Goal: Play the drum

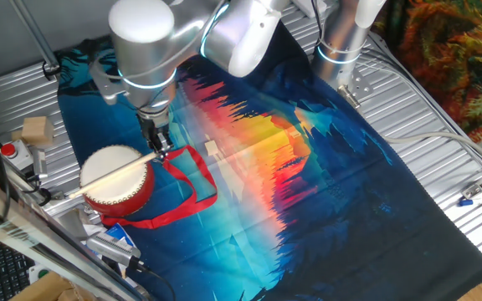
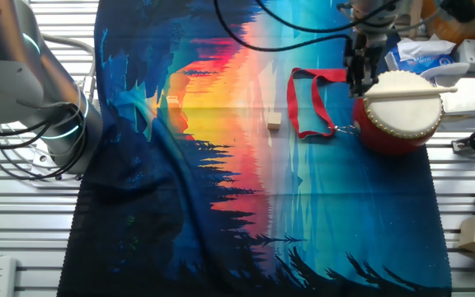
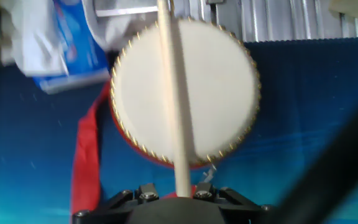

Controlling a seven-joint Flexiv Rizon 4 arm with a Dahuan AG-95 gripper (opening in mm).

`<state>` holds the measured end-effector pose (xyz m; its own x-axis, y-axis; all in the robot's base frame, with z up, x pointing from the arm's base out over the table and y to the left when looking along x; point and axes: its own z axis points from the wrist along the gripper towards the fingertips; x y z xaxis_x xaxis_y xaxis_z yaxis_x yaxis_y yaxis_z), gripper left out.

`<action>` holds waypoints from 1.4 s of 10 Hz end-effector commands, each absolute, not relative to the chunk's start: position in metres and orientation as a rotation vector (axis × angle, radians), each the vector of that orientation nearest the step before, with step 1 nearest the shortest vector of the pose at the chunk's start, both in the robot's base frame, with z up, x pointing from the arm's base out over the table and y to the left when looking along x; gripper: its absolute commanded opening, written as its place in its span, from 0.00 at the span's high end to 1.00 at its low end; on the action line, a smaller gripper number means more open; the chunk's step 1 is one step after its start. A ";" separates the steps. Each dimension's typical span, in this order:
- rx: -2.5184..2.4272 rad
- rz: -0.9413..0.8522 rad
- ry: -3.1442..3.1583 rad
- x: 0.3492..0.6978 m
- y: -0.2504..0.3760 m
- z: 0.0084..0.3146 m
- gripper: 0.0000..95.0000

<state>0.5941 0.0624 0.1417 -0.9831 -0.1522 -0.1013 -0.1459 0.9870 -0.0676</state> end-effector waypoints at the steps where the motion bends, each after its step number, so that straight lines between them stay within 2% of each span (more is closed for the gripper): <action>1: -0.239 -0.067 3.013 0.591 0.061 0.141 0.80; 6: -0.148 -0.042 3.005 0.597 0.057 0.141 0.80; 9: -0.135 -0.043 3.002 0.614 0.054 0.149 0.80; 14: -0.103 -0.088 2.969 0.621 0.053 0.149 0.80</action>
